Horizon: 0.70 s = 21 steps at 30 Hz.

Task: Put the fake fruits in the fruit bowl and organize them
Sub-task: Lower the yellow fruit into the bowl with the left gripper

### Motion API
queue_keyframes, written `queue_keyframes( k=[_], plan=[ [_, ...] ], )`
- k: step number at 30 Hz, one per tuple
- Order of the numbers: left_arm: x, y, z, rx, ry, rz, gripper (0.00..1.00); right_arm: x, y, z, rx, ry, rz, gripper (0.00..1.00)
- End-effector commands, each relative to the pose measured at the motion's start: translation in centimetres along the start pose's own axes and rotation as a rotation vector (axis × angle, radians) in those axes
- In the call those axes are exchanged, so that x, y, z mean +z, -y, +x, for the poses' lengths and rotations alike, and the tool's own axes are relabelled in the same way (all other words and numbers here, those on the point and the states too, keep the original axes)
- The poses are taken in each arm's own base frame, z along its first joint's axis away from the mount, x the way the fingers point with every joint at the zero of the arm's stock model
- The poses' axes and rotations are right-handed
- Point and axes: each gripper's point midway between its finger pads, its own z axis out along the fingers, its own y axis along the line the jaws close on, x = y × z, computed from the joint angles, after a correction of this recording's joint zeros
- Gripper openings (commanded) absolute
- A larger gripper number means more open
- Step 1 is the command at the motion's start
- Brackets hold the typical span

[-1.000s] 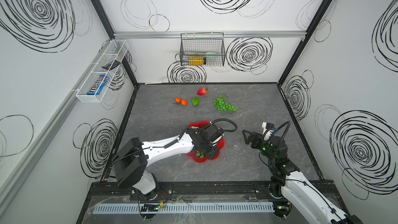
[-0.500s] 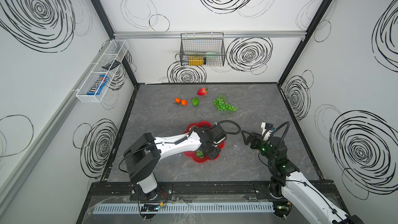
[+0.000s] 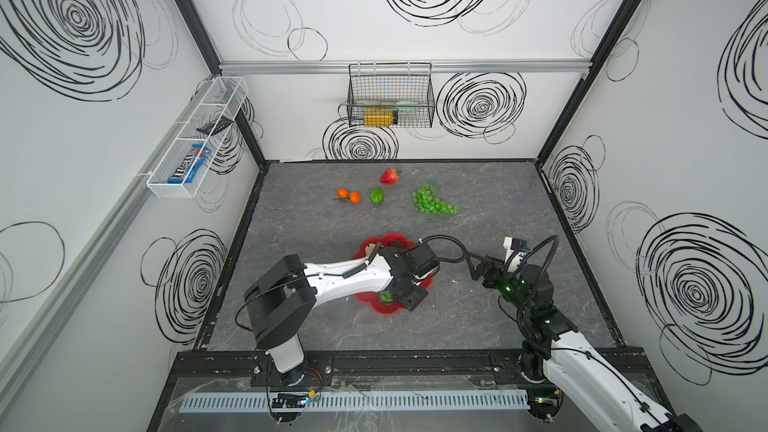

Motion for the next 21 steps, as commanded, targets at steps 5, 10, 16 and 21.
queue_keyframes(
  k=[5, 10, 16, 21],
  plan=[
    [-0.4, 0.1, -0.4, 0.016, 0.008, -0.009, 0.66, -0.1, -0.3, -0.6, 0.002, 0.033, -0.012, 0.95],
    [-0.6, -0.1, -0.6, 0.012, 0.021, -0.021, 0.66, -0.1, -0.2, -0.5, 0.002, 0.033, -0.009, 0.96],
    [-1.1, -0.2, -0.9, 0.004, 0.039, -0.028, 0.66, -0.1, -0.2, -0.5, 0.004, 0.034, -0.010, 0.96],
    [-1.6, 0.0, -1.1, 0.002, 0.052, -0.011, 0.68, -0.1, -0.1, -0.5, 0.004, 0.032, -0.005, 0.96]
  ],
)
